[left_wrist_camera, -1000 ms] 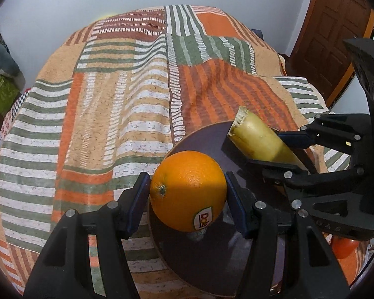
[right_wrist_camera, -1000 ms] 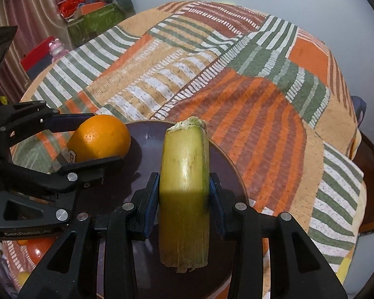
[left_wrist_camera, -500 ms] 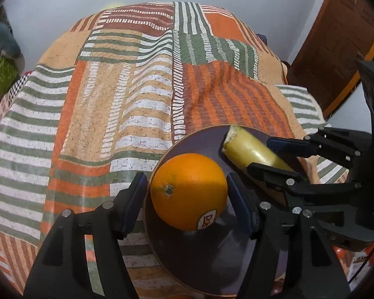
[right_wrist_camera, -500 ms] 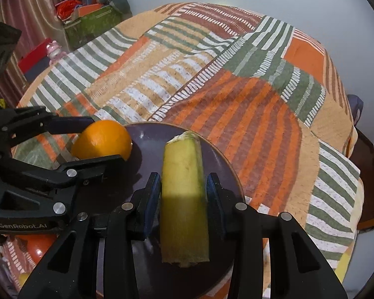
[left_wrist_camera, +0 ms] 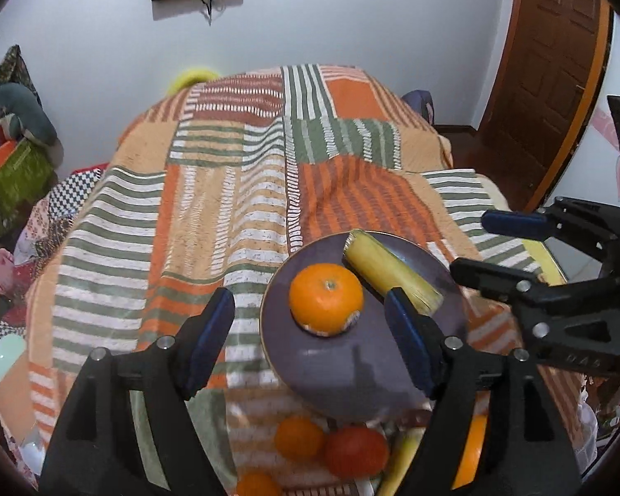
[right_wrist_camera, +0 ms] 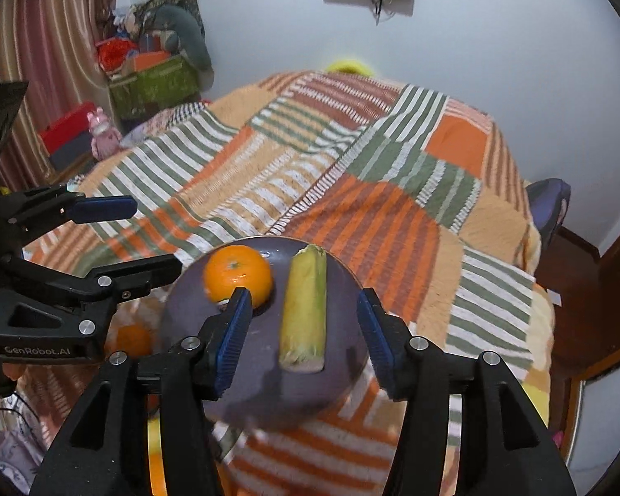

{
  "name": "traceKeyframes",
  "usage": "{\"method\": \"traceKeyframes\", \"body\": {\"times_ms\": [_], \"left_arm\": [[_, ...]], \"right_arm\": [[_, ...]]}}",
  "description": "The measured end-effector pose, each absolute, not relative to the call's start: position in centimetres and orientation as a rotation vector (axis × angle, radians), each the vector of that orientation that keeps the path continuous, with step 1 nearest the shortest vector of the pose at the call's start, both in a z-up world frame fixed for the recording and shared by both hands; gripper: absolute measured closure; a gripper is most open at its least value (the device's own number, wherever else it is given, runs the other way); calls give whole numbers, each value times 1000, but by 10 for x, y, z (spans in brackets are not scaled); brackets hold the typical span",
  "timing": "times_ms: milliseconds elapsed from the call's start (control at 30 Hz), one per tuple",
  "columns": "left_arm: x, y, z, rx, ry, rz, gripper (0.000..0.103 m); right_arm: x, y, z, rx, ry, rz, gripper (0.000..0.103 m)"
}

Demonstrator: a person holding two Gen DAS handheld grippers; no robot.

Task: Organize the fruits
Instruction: 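Lower the sugarcane and orange onto the plate and open both tools, then grasp the large orange with the right tool while the left tool grasps the yellow squash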

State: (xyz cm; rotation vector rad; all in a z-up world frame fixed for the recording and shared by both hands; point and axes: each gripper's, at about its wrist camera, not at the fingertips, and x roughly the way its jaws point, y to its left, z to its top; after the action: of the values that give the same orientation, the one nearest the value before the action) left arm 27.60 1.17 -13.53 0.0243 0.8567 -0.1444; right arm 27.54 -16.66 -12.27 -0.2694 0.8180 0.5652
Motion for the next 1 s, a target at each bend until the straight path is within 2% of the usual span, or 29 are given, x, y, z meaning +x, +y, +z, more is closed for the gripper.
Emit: {"method": "traceKeyframes", "body": {"times_ms": [100,367,767,867,1000], "left_arm": [[252,10,-125,36,833,-142,24],[199,11,-120,61,826,-121,12],[153,-1,-153,40,913,-198,12],[151,-5,-165,55,942,-212,18],[151,-3,-178,37,981,-223,20]], "right_arm": [[256,-174,-113,-255,786,554,47],[208,-192,-112,-204,778,546,45],[167,-195,-151,-125,876,601,43],[163,-191,-165,-106,916,619,43],[164,-183,-183,-96,970,637,43]]}}
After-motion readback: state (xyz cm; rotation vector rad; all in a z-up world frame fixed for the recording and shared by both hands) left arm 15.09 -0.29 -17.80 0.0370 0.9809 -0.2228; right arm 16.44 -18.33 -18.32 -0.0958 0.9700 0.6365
